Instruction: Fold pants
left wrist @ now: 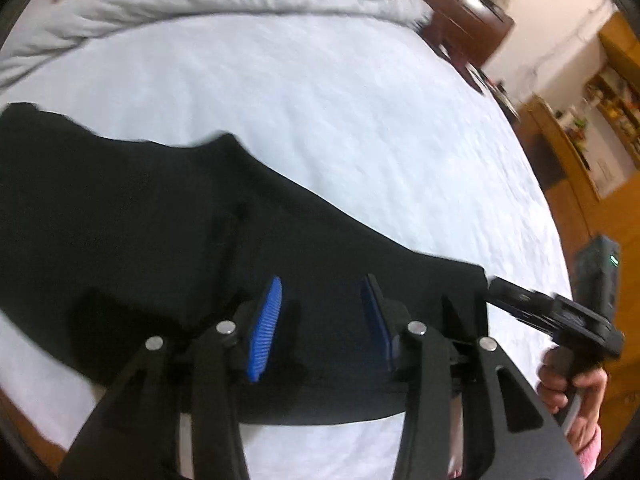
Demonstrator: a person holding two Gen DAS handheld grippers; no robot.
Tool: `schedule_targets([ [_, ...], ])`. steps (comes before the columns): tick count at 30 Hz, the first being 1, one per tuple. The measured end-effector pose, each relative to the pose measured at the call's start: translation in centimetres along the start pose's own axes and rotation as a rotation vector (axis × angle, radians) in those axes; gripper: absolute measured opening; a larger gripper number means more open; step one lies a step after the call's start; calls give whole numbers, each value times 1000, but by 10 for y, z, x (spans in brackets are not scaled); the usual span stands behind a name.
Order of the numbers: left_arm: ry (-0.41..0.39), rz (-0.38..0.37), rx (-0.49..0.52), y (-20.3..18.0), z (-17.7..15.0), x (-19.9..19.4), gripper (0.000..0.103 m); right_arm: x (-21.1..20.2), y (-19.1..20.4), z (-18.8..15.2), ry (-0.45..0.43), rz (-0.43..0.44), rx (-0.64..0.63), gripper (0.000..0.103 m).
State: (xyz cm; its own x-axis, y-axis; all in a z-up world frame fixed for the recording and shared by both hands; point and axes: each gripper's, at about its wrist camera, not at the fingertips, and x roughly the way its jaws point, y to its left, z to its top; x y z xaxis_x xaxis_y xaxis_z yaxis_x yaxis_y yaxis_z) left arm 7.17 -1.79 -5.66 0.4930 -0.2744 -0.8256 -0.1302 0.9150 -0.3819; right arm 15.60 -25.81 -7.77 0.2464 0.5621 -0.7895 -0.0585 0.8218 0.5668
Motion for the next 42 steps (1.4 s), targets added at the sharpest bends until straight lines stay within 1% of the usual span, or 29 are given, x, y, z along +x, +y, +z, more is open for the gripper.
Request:
schedule_targets([
  [1,19,9,9,8,-6,2,41,7,-6,0,16,-12,15,58],
  [2,59,21,5,9,-9,15,41,12,-10,0,29,-23,25,57],
  [4,118,17,-34,20,-15,35,40,21,-19,-3,37,-30,30,56],
  [6,107,15,-29,19,-14,39,35,23,-22,-5,29,-24,29,54],
  [11,117,9,-32,15,-15,36,35,15,-18,-7,14,-21,36,55],
  [13,116,20,-25,9,-16,32,46,3,-11,-14,1,-61,15,59],
  [14,108,27,-22,7,-17,29,58,-2,-7,-19,-7,-75,0,61],
  [15,92,34,-15,6,-19,24,64,-10,-1,-27,-11,-82,-26,61],
  [17,77,51,16,6,-22,14,67,-18,5,-38,-8,-90,-54,61],
  [20,86,64,48,4,-28,15,70,-23,12,-59,15,-131,-98,61],
  [23,89,79,70,6,-34,22,70,-10,0,-72,66,-201,-69,62],
  [24,87,88,84,4,-35,23,70,1,-11,-75,92,-199,-26,64],
  [25,86,96,97,3,-35,25,71,6,-19,-77,101,-179,13,66],
  [26,89,100,111,1,-35,28,72,6,-25,-77,89,-150,40,68],
  [28,95,99,125,5,-34,27,72,2,-27,-77,80,-133,42,67],
  [31,97,58,103,10,-31,16,71,-11,-20,-78,46,-144,23,66],
  [33,92,28,71,21,-29,2,70,-20,-14,-77,21,-166,1,67],
  [34,83,39,59,27,-29,-6,70,-26,-9,-77,4,-175,-11,67],
  [35,66,76,53,37,-29,-17,72,-30,-3,-75,-10,-175,-22,67],
  [37,45,121,38,57,-28,-32,72,-35,11,-73,-30,-165,-56,67],
  [40,18,179,-53,103,-26,-59,72,-31,34,-70,-19,-149,-113,67],
  [42,-11,229,-148,141,-24,-76,72,-23,47,-69,-9,-134,-142,67],
])
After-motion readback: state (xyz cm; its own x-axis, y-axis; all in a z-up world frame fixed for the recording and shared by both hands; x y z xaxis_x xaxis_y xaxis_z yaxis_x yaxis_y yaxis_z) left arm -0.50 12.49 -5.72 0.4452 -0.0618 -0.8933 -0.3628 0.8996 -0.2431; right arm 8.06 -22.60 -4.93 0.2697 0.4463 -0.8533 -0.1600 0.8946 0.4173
